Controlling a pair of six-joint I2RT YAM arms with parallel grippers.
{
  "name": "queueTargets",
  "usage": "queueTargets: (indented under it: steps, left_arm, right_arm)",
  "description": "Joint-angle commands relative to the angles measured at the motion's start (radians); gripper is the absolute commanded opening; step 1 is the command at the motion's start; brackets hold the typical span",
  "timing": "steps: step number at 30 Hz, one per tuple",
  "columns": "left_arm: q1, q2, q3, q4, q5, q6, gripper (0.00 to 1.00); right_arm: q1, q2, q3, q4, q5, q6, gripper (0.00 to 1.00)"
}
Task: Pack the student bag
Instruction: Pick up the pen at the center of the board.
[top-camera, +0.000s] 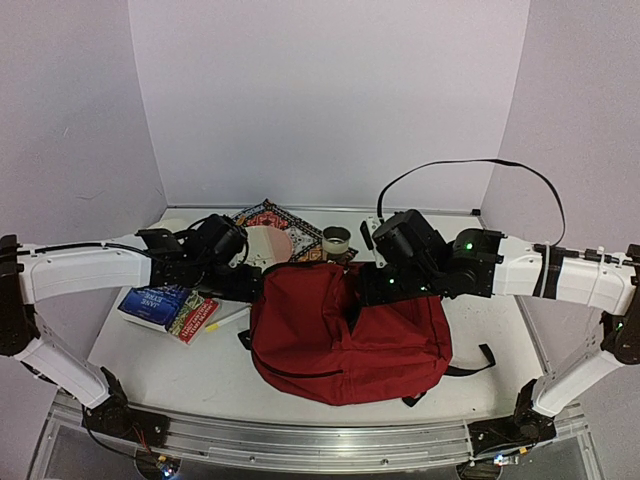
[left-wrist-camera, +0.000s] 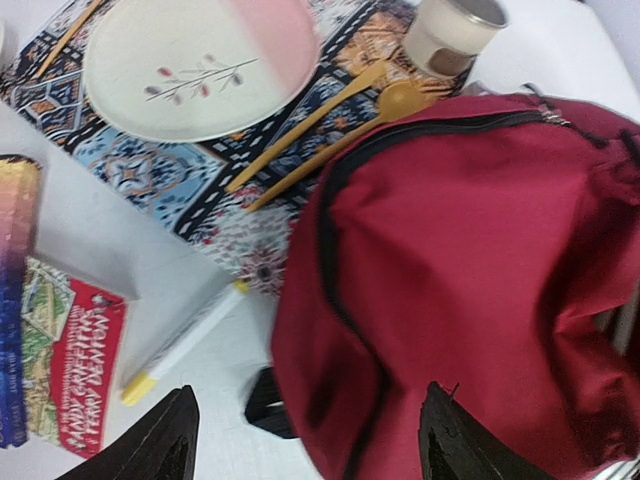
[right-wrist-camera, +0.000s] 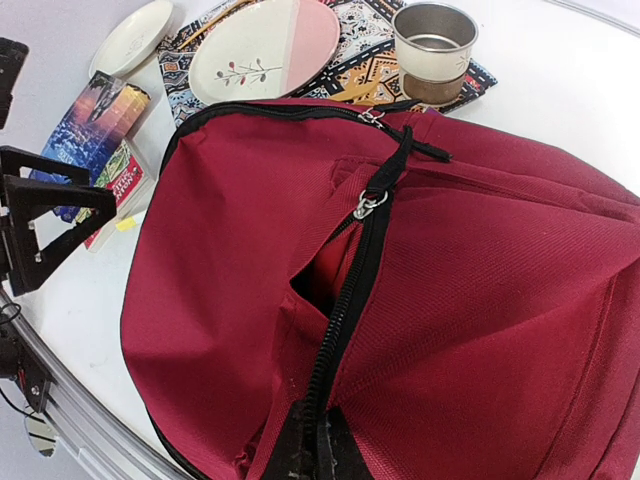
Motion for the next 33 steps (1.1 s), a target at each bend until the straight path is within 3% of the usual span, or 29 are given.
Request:
queueTargets:
  steps: [1, 9, 30, 33]
  left_arm:
    - [0.064, 0.032, 0.01, -0.107, 0.016, 0.114, 0.74]
    - [0.163, 0.187, 0.053, -0.147, 0.092, 0.184, 0.66]
    - [0.243, 0.452, 0.121, -0.176, 0.134, 0.291, 0.55]
    - [0.244, 0.463, 0.107, -0.176, 0.185, 0.294, 0.49]
  right_arm:
    - [0.007, -0.025, 0.017, -0.012, 0.008, -0.015, 0.0]
    - [0.007, -0.029, 0.022, -0.014, -0.004, -0.011, 0.0]
    - [0.007, -0.018, 0.03, -0.014, -0.004, -0.011, 0.0]
    - [0.007, -0.017, 0.029, -0.014, -0.002, -0.009, 0.0]
